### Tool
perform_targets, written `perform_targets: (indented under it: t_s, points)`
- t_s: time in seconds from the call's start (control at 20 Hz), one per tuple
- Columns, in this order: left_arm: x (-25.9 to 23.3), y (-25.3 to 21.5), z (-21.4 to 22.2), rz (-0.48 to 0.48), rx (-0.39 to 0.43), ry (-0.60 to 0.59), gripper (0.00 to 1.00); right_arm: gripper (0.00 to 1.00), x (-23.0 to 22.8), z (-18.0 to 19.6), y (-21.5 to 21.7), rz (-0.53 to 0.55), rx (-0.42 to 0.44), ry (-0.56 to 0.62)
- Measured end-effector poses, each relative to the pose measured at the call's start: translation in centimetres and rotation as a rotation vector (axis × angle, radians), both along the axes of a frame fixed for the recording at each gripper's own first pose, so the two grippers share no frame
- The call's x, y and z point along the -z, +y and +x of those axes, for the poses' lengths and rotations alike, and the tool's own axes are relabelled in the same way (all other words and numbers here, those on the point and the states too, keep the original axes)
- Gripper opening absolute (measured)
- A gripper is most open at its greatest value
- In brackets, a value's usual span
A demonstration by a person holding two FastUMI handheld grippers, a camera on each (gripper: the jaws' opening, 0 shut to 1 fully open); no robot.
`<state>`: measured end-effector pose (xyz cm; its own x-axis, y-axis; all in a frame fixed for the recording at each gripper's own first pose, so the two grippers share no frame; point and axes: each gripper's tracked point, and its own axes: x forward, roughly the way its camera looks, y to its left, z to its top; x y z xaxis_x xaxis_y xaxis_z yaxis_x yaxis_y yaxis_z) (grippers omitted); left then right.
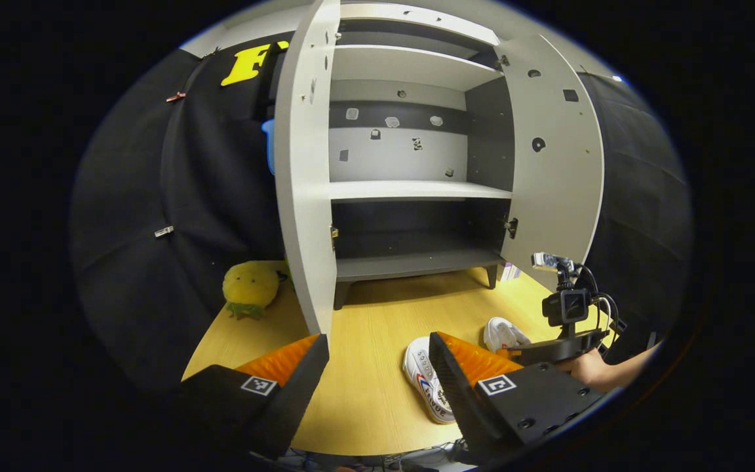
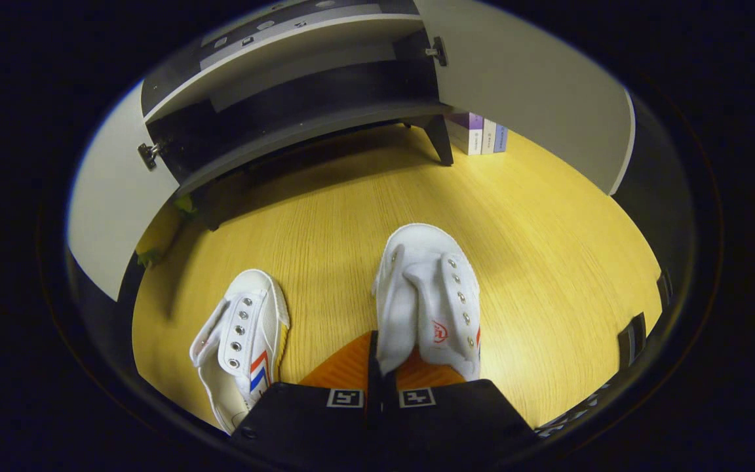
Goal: Grab one shoe with the right hand and put it into the shoe cabinet, grab the other shoe with the left hand and put it into the shoe cabinet; then close the right door with the right hand and the left door with the left hand.
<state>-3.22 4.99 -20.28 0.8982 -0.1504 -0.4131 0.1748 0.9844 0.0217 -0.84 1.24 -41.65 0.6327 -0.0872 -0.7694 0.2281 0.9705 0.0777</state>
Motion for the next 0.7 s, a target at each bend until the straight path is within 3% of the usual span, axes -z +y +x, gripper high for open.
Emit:
perform_targets:
  t_s: [0.05,0.1,0.45,0.7]
  points:
    - [-0.1,-0.4,0.0,-0.001,0.010,0.000,0.95,0.09,-0.8,0.0,-0.2,0.002,-0.004,-0.015]
    - [0.0,-0.8,0.0,-0.002,0.021,-0.001,0.95,0.05,-1.4,-0.1,-0.2,0.006,-0.008,-0.026]
    - [-0.6,-2.9,0.1,0.006,0.092,-0.020,0.95,0.05,-5.8,-1.5,-0.7,-0.026,-0.030,-0.094]
    - [-1.1,-3.1,0.2,0.002,0.131,-0.040,0.95,0.05,-13.4,-0.4,0.5,-0.115,-0.140,-0.201]
